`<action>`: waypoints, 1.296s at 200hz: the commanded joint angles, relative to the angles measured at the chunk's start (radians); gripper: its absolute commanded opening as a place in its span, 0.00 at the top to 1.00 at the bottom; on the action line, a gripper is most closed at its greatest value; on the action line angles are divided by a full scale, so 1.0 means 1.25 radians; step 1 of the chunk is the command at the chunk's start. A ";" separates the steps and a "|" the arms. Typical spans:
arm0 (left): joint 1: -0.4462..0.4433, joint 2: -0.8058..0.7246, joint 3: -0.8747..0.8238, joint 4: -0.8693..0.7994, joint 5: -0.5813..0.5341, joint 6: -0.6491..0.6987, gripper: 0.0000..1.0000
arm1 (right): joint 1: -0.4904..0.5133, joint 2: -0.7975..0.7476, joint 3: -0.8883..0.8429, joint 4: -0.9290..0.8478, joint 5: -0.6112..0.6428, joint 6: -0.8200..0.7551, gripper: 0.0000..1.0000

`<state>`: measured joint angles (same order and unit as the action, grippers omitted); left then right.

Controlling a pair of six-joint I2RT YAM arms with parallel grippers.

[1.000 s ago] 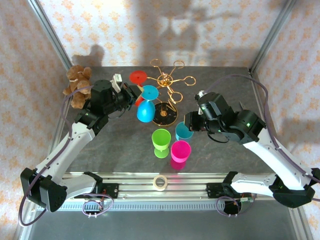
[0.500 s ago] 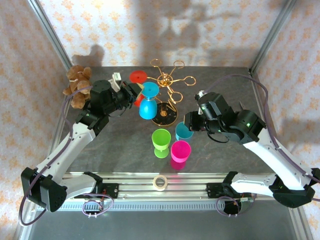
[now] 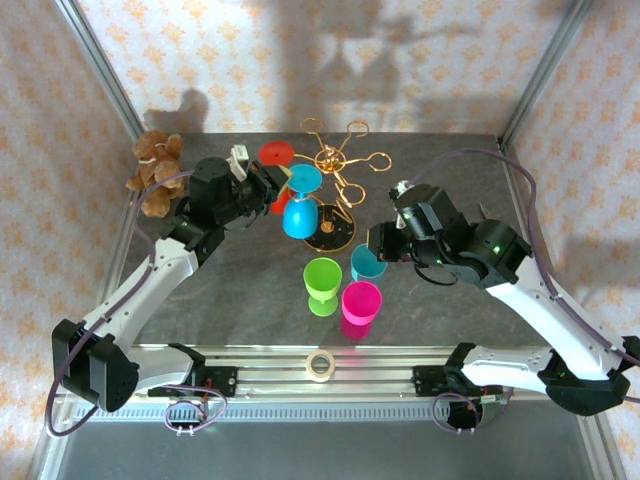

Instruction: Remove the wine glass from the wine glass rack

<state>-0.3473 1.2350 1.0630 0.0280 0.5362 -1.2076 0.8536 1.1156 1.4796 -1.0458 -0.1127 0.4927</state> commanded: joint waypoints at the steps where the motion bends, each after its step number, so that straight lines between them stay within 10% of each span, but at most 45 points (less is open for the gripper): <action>1: -0.006 0.003 0.030 0.042 0.005 0.001 1.00 | -0.004 -0.005 0.012 0.019 0.006 -0.007 0.84; 259: 0.035 -0.148 -0.040 -0.068 -0.085 0.056 1.00 | -0.005 0.000 0.021 0.035 -0.017 0.003 0.84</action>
<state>-0.3176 1.0840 1.0283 -0.0139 0.4526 -1.1767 0.8536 1.1156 1.4796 -1.0241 -0.1314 0.4934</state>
